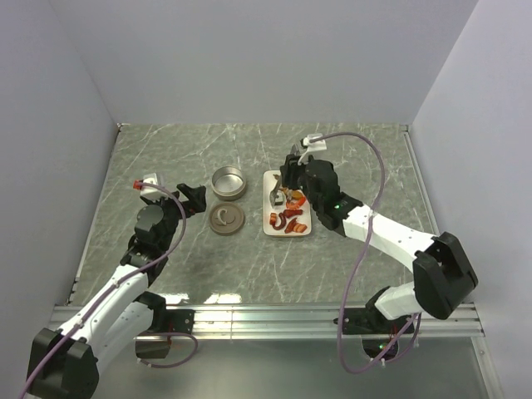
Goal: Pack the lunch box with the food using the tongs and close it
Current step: Pick up the food using the clamp
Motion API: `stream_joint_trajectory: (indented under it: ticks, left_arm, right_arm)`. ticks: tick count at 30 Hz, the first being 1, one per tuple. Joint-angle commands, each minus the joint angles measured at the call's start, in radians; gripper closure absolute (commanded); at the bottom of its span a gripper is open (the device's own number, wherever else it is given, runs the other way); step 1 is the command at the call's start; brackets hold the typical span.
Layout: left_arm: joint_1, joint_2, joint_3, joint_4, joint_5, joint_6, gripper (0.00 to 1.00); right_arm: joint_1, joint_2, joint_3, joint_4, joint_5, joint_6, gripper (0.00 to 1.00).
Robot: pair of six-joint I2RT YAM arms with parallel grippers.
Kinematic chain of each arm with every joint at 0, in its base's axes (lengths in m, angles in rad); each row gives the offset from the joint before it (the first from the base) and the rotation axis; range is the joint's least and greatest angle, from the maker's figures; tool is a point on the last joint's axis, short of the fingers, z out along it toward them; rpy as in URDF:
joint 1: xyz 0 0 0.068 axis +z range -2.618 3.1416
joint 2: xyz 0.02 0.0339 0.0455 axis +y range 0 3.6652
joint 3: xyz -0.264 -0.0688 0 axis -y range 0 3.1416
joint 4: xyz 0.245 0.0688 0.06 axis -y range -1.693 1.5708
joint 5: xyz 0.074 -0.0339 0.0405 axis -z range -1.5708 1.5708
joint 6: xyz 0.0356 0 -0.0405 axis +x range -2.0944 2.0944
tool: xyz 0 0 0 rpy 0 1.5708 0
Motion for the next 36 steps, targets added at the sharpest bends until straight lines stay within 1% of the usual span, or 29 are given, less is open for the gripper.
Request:
stream_joint_trajectory:
  ticks: [1,8,12,15,16,19,23,28,33,36]
  left_arm:
    - [0.003,-0.024,-0.008,-0.002,-0.003,-0.014,0.01]
    - [0.002,-0.054,-0.015,-0.019,-0.006,-0.020,0.00]
    - [0.003,-0.067,-0.020,-0.026,-0.008,-0.021,0.01]
    - [0.003,-0.070,-0.021,-0.032,-0.009,-0.023,0.01]
    - [0.003,-0.071,-0.021,-0.032,-0.011,-0.023,0.01]
    - [0.003,-0.077,-0.023,-0.038,-0.014,-0.027,0.01]
    - [0.003,-0.086,-0.024,-0.045,-0.017,-0.029,0.01]
    - [0.003,-0.091,-0.026,-0.054,-0.021,-0.032,0.01]
    - [0.003,-0.090,-0.026,-0.052,-0.023,-0.032,0.01]
    - [0.003,-0.083,-0.024,-0.049,-0.021,-0.032,0.01]
  right_arm:
    - [0.010,0.024,0.072,0.073,0.028,-0.004,0.48]
    - [0.012,0.096,0.109,0.080,0.040,-0.009,0.48]
    - [0.015,0.145,0.134,0.075,0.038,-0.009,0.50]
    - [0.024,0.161,0.145,0.067,0.067,-0.015,0.58]
    - [0.026,0.161,0.148,0.061,0.080,-0.018,0.63]
    - [0.042,0.150,0.158,0.052,0.121,-0.035,0.66]
    - [0.073,0.115,0.181,0.043,0.161,-0.067,0.68]
    - [0.110,0.086,0.220,0.069,0.150,-0.092,0.68]
    - [0.139,0.118,0.278,0.089,0.127,-0.112,0.69]
    - [0.160,0.153,0.319,0.128,0.109,-0.121,0.69]
